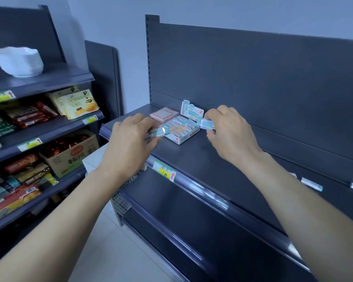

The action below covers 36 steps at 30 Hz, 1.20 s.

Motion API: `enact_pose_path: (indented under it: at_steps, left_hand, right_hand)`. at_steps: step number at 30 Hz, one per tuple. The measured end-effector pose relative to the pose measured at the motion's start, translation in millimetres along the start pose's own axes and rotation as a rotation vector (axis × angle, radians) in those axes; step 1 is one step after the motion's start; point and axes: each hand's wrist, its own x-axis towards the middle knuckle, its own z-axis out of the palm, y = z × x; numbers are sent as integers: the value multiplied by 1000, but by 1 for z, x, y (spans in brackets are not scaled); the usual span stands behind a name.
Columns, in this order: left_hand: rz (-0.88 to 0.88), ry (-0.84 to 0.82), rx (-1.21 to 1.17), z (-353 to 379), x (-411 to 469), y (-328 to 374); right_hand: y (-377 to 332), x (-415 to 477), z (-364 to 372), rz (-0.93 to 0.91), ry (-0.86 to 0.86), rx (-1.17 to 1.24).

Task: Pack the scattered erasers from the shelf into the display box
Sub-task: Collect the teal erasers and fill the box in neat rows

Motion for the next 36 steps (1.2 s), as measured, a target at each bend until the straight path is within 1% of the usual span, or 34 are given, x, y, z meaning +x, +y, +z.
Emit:
enact_pose_path:
  at_steps: [6, 11, 19, 25, 29, 36]
  left_hand:
    - [4, -58, 38, 25, 38, -36]
    - [53, -124, 44, 59, 92, -63]
    - [96, -244, 22, 119, 171, -102]
    - [176, -406, -75, 166, 207, -119]
    - [269, -564, -31, 204, 225, -135]
    - [471, -772, 6, 250, 247, -165]
  right_hand:
    - [-2, 54, 35, 59, -1, -20]
    - [12, 106, 64, 102, 22, -14]
    - [35, 169, 97, 131, -25, -53]
    - [42, 189, 129, 146, -93, -111]
    - [44, 195, 146, 219, -135, -158]
    - [30, 210, 173, 385, -241, -178]
